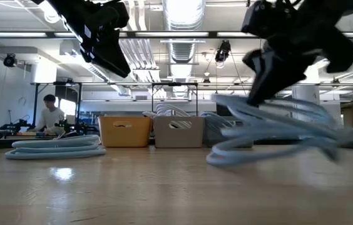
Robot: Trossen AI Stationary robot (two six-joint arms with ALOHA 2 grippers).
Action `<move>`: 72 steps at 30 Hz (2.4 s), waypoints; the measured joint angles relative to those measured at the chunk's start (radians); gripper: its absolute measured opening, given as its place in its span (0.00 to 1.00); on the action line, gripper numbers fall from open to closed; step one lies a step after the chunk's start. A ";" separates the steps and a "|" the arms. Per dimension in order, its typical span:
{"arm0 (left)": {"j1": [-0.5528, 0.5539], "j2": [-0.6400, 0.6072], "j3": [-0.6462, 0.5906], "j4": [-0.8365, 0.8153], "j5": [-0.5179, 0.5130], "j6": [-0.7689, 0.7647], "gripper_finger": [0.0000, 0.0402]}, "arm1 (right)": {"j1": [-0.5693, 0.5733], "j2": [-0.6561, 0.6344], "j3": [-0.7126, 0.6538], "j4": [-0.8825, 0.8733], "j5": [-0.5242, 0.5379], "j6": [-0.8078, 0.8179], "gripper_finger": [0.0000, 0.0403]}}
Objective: Pick & Place USB Port
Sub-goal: Put the bottom blue display cable into the black bin
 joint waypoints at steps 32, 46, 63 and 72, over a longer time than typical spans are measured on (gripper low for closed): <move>0.000 0.000 0.000 0.008 -0.007 0.020 0.43 | -0.894 -0.233 -0.002 0.314 -0.152 -0.695 0.03; 0.000 0.000 0.000 0.016 -0.006 0.020 0.43 | -1.004 -0.232 -0.186 0.656 -0.265 -0.583 0.03; 0.000 0.000 0.000 0.055 -0.003 0.020 0.43 | -1.019 -0.146 -0.350 0.858 -0.166 -0.491 0.12; 0.000 0.000 0.000 0.060 -0.003 0.020 0.43 | -1.018 0.057 -0.235 0.840 -0.167 -0.432 0.30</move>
